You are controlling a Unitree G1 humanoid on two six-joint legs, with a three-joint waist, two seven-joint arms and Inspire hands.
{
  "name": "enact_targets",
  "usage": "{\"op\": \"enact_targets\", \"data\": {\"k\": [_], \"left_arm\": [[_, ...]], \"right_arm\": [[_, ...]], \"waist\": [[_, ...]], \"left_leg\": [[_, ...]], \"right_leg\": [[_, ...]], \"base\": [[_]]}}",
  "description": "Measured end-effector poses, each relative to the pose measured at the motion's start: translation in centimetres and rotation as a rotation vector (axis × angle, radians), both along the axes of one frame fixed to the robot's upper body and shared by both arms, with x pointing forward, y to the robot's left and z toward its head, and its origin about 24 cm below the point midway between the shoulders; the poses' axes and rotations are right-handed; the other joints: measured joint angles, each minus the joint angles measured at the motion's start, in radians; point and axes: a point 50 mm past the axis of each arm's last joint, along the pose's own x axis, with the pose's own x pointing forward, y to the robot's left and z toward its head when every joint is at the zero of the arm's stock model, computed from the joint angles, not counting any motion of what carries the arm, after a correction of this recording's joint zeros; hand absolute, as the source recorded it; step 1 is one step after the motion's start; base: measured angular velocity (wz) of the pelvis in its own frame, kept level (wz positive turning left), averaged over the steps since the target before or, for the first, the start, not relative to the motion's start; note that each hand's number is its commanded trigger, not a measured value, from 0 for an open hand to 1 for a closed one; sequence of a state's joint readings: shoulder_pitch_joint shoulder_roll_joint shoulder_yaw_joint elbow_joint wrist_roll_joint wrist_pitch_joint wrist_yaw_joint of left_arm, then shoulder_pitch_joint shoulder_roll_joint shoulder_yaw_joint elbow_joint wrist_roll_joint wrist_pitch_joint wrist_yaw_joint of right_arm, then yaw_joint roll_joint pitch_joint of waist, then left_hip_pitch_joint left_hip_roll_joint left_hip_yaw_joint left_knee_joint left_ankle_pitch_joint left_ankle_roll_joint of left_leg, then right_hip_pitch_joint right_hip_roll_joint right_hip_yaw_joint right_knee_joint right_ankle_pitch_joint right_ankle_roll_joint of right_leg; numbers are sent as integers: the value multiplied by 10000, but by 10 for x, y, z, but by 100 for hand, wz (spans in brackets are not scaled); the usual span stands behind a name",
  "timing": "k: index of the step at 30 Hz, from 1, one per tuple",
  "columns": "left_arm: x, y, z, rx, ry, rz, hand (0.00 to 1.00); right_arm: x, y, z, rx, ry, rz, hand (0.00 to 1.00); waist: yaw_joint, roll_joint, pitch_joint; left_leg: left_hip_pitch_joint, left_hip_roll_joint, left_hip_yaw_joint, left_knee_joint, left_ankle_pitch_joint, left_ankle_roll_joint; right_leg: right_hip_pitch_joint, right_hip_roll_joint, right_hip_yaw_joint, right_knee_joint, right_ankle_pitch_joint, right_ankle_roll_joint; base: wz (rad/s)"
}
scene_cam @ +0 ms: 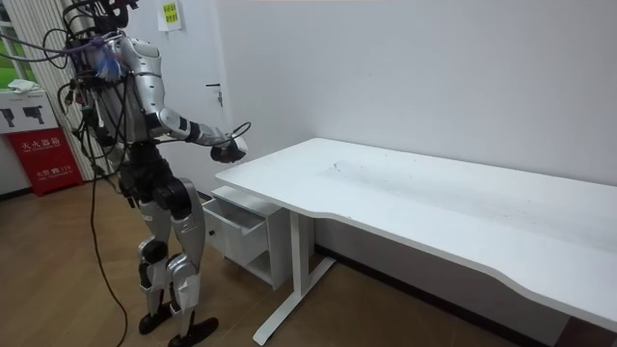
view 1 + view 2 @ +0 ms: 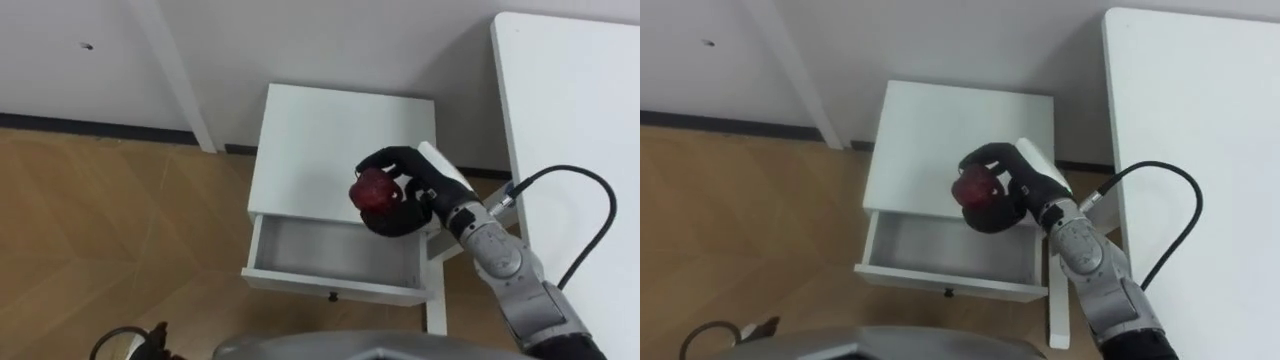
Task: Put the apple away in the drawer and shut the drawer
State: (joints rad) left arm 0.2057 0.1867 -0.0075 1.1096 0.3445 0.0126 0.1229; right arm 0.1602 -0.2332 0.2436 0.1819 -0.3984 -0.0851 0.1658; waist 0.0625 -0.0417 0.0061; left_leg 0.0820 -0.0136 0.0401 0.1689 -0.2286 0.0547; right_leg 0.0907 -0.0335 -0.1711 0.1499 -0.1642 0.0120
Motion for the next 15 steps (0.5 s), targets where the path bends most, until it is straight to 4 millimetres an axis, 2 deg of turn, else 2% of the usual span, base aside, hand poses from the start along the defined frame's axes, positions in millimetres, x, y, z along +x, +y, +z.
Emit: {"op": "enact_targets", "data": {"k": [1, 6, 15], "left_arm": [[0, 0, 0, 0, 0, 0, 0], [-1, 0, 0, -6, 67, -31, 0], [-2, -1, -1, -224, 220, -50, 0]], "right_arm": [[0, 1, 0, 2, 26, 33, 0], [-2, 4, -3, 0, 355, 246, 0], [-3, 4, -4, 22, 472, 342, 0]], "waist": [[1, -7, 4], [27, -44, 43], [51, -86, 38]], "left_leg": [[-1, 0, -1, 0, 0, 0], [-14, -3, 17, 1, 0, 0], [-29, -3, 15, 9, -1, -1]], "right_leg": [[0, 0, -3, -1, 0, 0], [-2, 5, -41, -3, 0, 0], [-7, 16, -18, 5, 0, 0]], "base": [[0], [0], [0]]}}
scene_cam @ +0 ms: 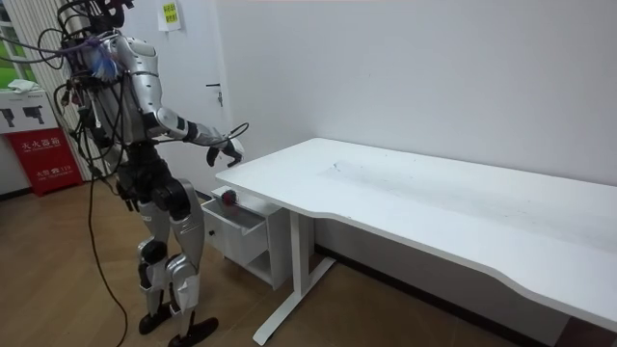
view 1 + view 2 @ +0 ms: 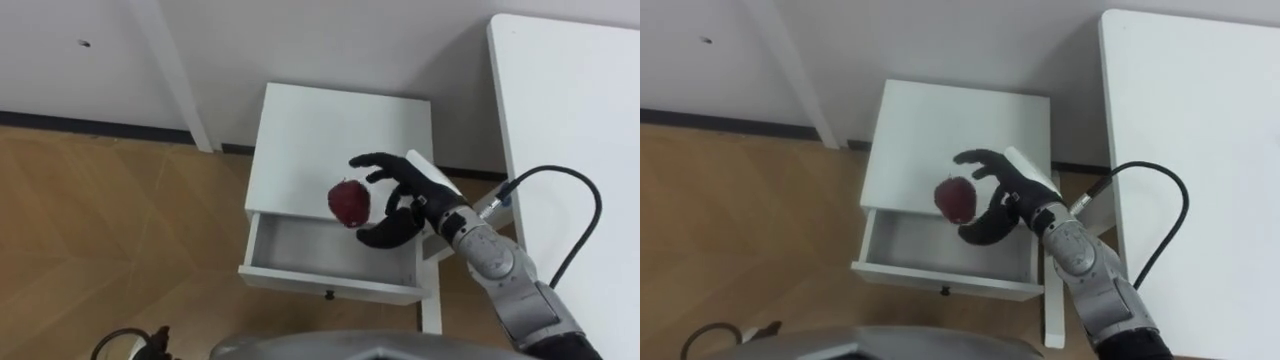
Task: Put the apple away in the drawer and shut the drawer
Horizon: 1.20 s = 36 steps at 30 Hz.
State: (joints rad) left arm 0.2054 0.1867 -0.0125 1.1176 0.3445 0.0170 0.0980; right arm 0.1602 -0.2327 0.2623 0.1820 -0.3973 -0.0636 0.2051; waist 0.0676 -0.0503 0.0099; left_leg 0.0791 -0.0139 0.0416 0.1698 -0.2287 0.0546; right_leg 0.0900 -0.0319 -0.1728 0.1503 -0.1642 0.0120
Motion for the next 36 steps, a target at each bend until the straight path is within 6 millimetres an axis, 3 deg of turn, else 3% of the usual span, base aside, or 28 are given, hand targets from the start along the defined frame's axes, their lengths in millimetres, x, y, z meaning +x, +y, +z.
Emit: {"op": "enact_targets", "data": {"k": [13, 25, 29, 32, 36], "left_arm": [[0, 0, 0, -5, -12, 10, 0], [-1, 0, 0, 15, -13, 133, 0], [-5, 2, 0, 148, 57, 386, 0], [-11, 4, 1, 311, 91, 653, 0], [-15, 4, 0, 339, 190, 667, 0]], "right_arm": [[-2, -2, -4, -41, 184, -53, 0], [-24, -24, -44, -692, 2051, -880, 0], [-45, -46, -68, -1540, 3055, -1931, 0], [-71, -66, -87, -1918, 4128, -3122, 0], [-83, -71, -95, -1931, 4085, -3923, 0]], "waist": [[-50, 16, 1], [-158, 109, -19], [-115, 61, -53], [-137, 42, -66], [-412, 6, -113]], "left_leg": [[36, -1, 13, 16, 0, 0], [16, -5, -49, 134, -2, -2], [18, -11, -63, 93, -3, -4], [17, -31, -129, 129, -3, -3], [11, -52, -195, 206, -20, 17]], "right_leg": [[54, -14, -61, -14, 0, 0], [144, -26, -216, -11, 0, 0], [167, -31, -203, -3, 0, 0], [218, -52, -255, -8, -1, 1], [331, -167, -510, 0, -7, 11]], "base": [[0], [2], [1], [6], [16]]}}
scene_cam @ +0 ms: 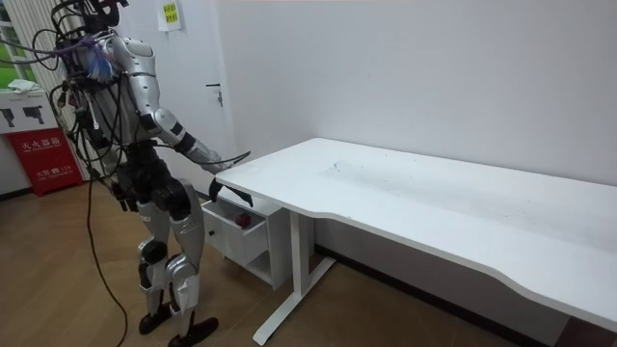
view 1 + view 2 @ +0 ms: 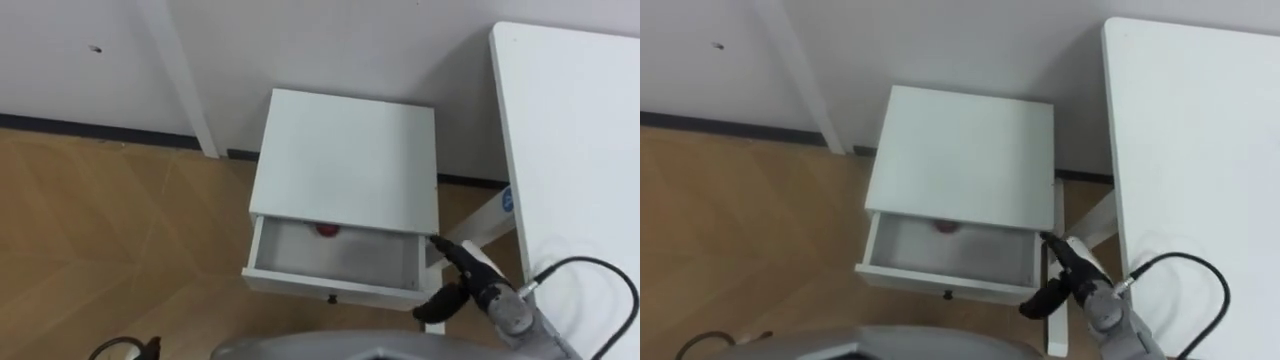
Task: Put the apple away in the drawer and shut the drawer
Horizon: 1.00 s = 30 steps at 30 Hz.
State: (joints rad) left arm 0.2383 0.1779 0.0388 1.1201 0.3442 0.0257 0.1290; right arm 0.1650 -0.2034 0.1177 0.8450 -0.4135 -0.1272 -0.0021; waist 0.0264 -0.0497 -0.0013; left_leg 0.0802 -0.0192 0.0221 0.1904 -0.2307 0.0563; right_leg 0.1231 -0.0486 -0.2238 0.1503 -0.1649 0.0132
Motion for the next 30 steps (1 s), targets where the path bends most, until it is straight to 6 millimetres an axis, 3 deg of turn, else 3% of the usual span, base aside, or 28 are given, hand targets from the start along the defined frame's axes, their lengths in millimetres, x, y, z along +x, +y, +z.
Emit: {"op": "enact_targets", "data": {"k": [2, 4, 5, 7, 8, 9, 10, 12, 13, 14, 15, 17, 19, 20, 21, 22, 23, 24, 25, 26, 27, 28, 29, 30], "left_arm": [[-1, -1, 0, -10, 13, 57, 0], [2, -1, 0, 33, -31, 141, 0], [3, -2, -1, 46, 47, 16, 0], [10, 0, 0, 129, -50, -41, 0], [13, 5, 2, 242, -132, -28, 0], [13, 9, 3, 333, -124, -31, 0], [13, 11, 3, 394, -128, -45, 0], [21, 18, 6, 512, -255, -10, 0], [20, 18, 5, 480, -171, 57, 0], [25, 17, 5, 433, -133, 46, 0], [24, 18, 5, 440, -83, 73, 0], [18, 21, 5, 515, 79, 271, 0], [10, 22, 5, 557, 298, 397, 0], [1, 23, 5, 584, 546, 444, 0], [-7, 25, 6, 626, 809, 504, 0], [-10, 25, 6, 645, 893, 524, 0], [-13, 25, 6, 641, 970, 540, 0], [-13, 25, 6, 655, 982, 552, 0], [-9, 27, 6, 713, 874, 528, 0], [8, 31, 9, 890, 382, 342, 0], [6, 35, 10, 1069, 417, 445, 0], [5, 36, 10, 1079, 466, 513, 0], [7, 34, 10, 1004, 370, 573, 0], [10, 30, 8, 891, 263, 555, 0]], "right_arm": [[-2, -4, -1, -124, -122, -508, 0], [-5, -12, -2, -489, -114, -822, 0], [-11, -20, -2, -906, -36, -1130, 0], [-22, -33, -4, -1503, 302, -1779, 0], [-30, -39, -7, -1844, 719, -2038, 0], [-38, -45, -8, -2046, 1083, -2350, 0], [-40, -46, -9, -2036, 1206, -2539, 0], [-49, -50, -11, -1929, 1515, -3013, 0], [-54, -52, -11, -1908, 1681, -3138, 0], [-65, -54, -13, -1809, 2111, -3503, 0], [-82, -56, -15, -1725, 2688, -3989, 0], [-103, -56, -18, -1640, 3577, -4585, 0], [-112, -57, -18, -1671, 4011, -4978, 0], [-112, -57, -19, -1637, 4057, -5125, 0], [-111, -57, -19, -1574, 4037, -5181, 0], [-111, -57, -19, -1569, 4014, -5190, 0], [-107, -58, -19, -1597, 3931, -5183, 0], [-101, -57, -19, -1576, 3781, -5157, 0], [-97, -55, -19, -1541, 3644, -5129, 0], [-91, -56, -18, -1550, 3391, -5078, 0], [-82, -53, -19, -1418, 3302, -4963, 0], [-81, -51, -20, -1336, 3265, -4929, 0], [-80, -51, -20, -1255, 3174, -4859, 0], [-75, -53, -19, -1274, 3008, -4762, 0]], "waist": [[-38, 27, -17], [-222, 104, -76], [-331, 248, -156], [-473, 409, -168], [-561, 405, -176], [-543, 562, -189], [-526, 638, -161], [-743, 1003, -45], [-766, 1136, -7], [-849, 1253, 113], [-978, 1350, 140], [-1183, 1364, 141], [-1185, 1289, 132], [-1182, 1212, 164], [-1130, 1005, 143], [-1091, 903, 129], [-1019, 766, 126], [-917, 470, 8], [-815, 302, 31], [-524, 305, 222], [-210, 23, 176], [-212, -60, 121], [-176, -176, 57], [-169, -197, 46]], "left_leg": [[-15, -35, 20, 68, -12, 24], [-99, -129, 55, 292, -110, 134], [-184, -131, 329, 466, -192, 202], [-134, -164, 663, 537, -124, 381], [5, -317, 960, 529, -71, 559], [-1, -312, 1136, 746, -162, 744], [-60, -290, 1230, 915, -220, 834], [-681, -182, 1434, 1661, -405, 1115], [-778, -98, 1435, 1812, -433, 1156], [-927, -32, 1457, 1935, -451, 1169], [-961, -28, 1416, 1933, -546, 1218], [-1058, -32, 1426, 2209, -747, 1276], [-1049, -122, 1433, 2234, -827, 1173], [-1050, -180, 1432, 2221, -870, 944], [-1005, -285, 1413, 2090, -853, 442], [-963, -329, 1427, 1942, -786, 288], [-869, -345, 1419, 1541, -574, -65], [-790, -378, 1363, 1084, -292, -645], [-987, -356, 1316, 1462, -323, -308], [-1611, -135, 895, 2672, -1042, 185], [-1775, -160, 1005, 2943, -1163, 321], [-1682, -113, 998, 2805, -1137, 280], [-1361, -81, 969, 2289, -964, -19], [-1081, -79, 993, 1755, -773, -247]], "right_leg": [[49, -68, -101, 61, -20, 33], [-50, -247, -278, 504, -185, 278], [-404, -430, -255, 1390, -324, 443], [-1559, -911, -81, 3874, -346, 512], [-2608, -1194, 420, 5855, 171, 487], [-3790, -1308, 902, 7737, 1491, 516], [-4472, -1311, 1169, 8777, 2039, 560], [-7458, -1325, 1514, 14425, 1396, 177], [-8024, -1239, 1490, 15517, 1202, 135], [-8864, -1226, 1455, 17022, 937, 142], [-9330, -1277, 1460, 17624, 728, 187], [-9139, -1369, 1501, 17047, 627, 237], [-8063, -1475, 1499, 14862, 629, 263], [-6953, -1497, 1458, 12728, 574, 390], [-5715, -1435, 1388, 10434, 482, 518], [-5113, -1341, 1373, 9324, 444, 518], [-3942, -1011, 1414, 7191, 350, 497], [-3132, -771, 1454, 5343, 247, 510], [-2868, -754, 1472, 4734, 199, 531], [-2668, -733, 1534, 4082, 11, 812], [-2270, -758, 1835, 3180, -201, 977], [-1896, -680, 1829, 2609, -184, 961], [-1307, -579, 1758, 1597, -57, 884], [-951, -469, 1671, 902, 196, 807]], "base": [[29], [39], [58], [53], [23], [0], [-41], [-28], [5], [11], [15], [14], [-1], [-3], [-3], [-3], [-7], [-4], [-14], [-44], [-47], [-34], [0], [-5]]}}
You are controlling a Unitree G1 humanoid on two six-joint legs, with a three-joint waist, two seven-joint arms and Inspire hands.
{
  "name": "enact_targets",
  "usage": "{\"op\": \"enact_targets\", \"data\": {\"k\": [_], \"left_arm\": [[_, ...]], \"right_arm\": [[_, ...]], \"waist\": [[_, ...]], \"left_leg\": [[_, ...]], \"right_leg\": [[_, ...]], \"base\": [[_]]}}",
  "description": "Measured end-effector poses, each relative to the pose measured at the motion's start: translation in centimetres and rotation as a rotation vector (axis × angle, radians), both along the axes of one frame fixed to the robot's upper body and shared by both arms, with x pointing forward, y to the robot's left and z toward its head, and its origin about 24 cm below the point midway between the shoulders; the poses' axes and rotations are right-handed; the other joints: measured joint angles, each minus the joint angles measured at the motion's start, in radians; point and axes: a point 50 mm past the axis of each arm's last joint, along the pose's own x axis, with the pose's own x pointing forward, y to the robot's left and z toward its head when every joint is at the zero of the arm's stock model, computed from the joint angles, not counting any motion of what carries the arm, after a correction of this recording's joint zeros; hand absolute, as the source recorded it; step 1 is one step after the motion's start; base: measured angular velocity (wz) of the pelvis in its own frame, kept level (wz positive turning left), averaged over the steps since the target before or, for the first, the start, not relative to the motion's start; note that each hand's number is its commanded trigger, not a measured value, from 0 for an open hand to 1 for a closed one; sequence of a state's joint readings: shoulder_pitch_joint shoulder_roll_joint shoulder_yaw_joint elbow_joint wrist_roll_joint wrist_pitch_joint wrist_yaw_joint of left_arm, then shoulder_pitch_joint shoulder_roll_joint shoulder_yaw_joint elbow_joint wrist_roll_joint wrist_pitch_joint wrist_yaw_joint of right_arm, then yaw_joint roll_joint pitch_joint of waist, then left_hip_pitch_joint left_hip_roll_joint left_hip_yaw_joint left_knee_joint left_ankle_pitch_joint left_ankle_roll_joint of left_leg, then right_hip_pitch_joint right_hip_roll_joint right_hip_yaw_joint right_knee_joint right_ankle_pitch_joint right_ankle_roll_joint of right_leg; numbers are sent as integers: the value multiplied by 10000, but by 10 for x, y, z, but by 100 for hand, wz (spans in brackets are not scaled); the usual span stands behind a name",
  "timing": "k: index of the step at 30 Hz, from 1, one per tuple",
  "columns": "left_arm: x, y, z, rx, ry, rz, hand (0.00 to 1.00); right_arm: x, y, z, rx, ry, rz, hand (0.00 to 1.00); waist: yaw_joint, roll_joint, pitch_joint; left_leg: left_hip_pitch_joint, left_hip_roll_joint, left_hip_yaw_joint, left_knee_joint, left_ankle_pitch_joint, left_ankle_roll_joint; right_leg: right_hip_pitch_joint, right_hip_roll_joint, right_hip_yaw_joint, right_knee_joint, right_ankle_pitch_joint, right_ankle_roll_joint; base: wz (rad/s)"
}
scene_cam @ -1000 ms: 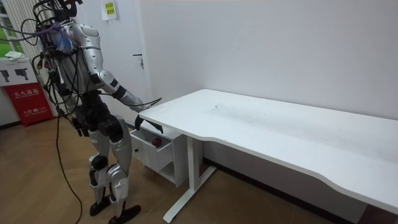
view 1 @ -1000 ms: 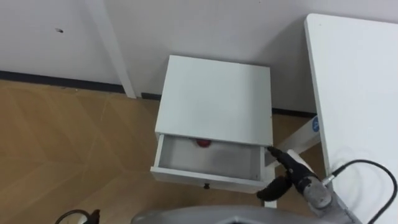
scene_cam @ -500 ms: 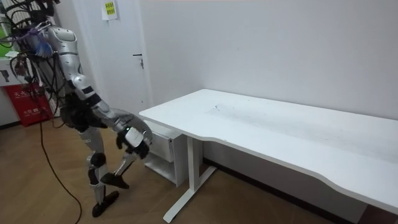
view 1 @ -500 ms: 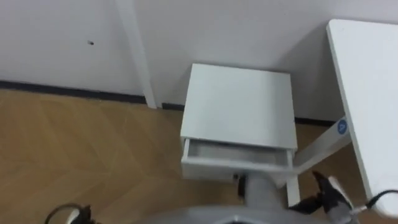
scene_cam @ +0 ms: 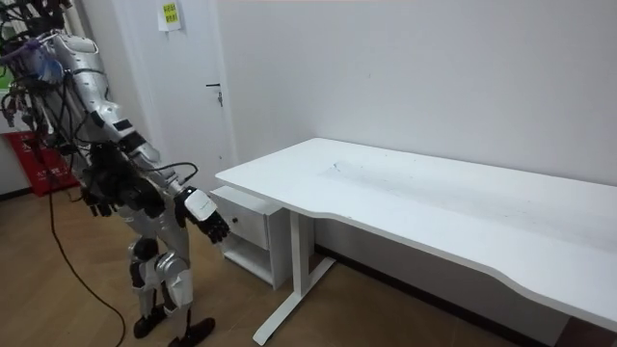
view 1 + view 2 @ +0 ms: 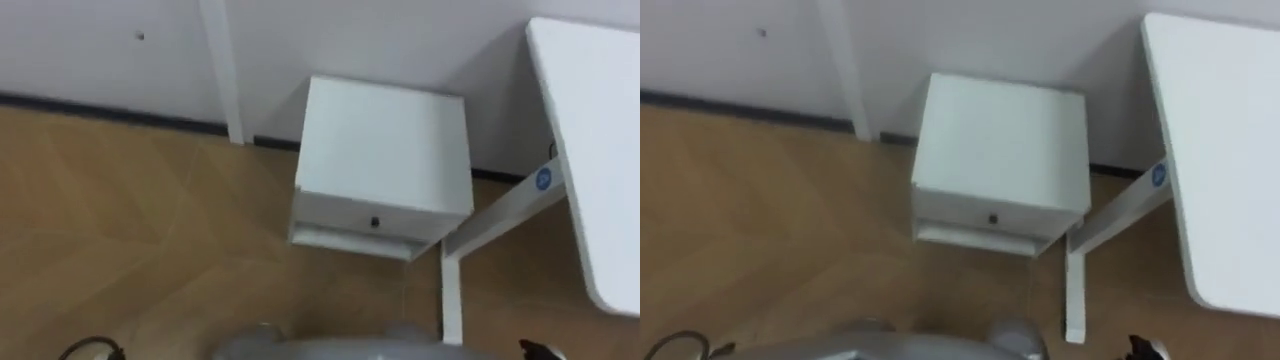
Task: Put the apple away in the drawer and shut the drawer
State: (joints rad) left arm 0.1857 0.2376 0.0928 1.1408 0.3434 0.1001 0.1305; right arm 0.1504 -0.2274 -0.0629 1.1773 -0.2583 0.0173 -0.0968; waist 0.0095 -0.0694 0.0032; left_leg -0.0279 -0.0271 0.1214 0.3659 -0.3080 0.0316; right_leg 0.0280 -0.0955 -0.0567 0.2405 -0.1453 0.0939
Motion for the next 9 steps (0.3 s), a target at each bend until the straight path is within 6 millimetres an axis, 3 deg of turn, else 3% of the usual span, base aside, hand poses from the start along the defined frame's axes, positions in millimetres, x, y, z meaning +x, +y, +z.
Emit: {"op": "enact_targets", "data": {"k": [1, 2, 3, 4, 7, 9], "left_arm": [[1, -2, -1, -43, -31, -11, 0], [1, -3, -1, -13, -93, -3, 0], [-1, -4, -1, 34, -81, 26, 0], [-1, -4, -1, 33, -81, 29, 0], [-2, -6, -2, 6, -36, 23, 0], [0, -11, -4, -114, -45, -126, 0]], "right_arm": [[3, -1, 0, -30, -77, 110, 0], [7, 1, 0, -31, -158, 386, 0], [8, 2, 0, -28, -175, 705, 0], [10, 3, 0, -9, -196, 828, 0], [8, 7, -2, 156, -5, 1047, 0], [6, 11, -3, 316, 76, 1048, 0]], "waist": [[-5, 11, -5], [-17, 11, 0], [1, 63, -13], [7, 109, -29], [-37, 232, -34], [-67, 235, -21]], "left_leg": [[124, -1, 43, -254, 113, 4], [312, -44, 155, -617, 316, 117], [443, -59, 267, -789, 398, 253], [489, -50, 302, -862, 427, 300], [695, -46, 330, -1321, 705, 761], [727, -9, 310, -1410, 791, 644]], "right_leg": [[127, 100, 18, -275, 177, -60], [302, 206, 19, -633, 657, -133], [446, 236, -110, -878, 704, -145], [502, 244, -98, -936, 675, -153], [593, 310, -151, -1065, 395, -281], [592, 343, -348, -1068, 207, -414]], "base": [[-15], [-26], [-29], [-19], [-2], [2]]}}
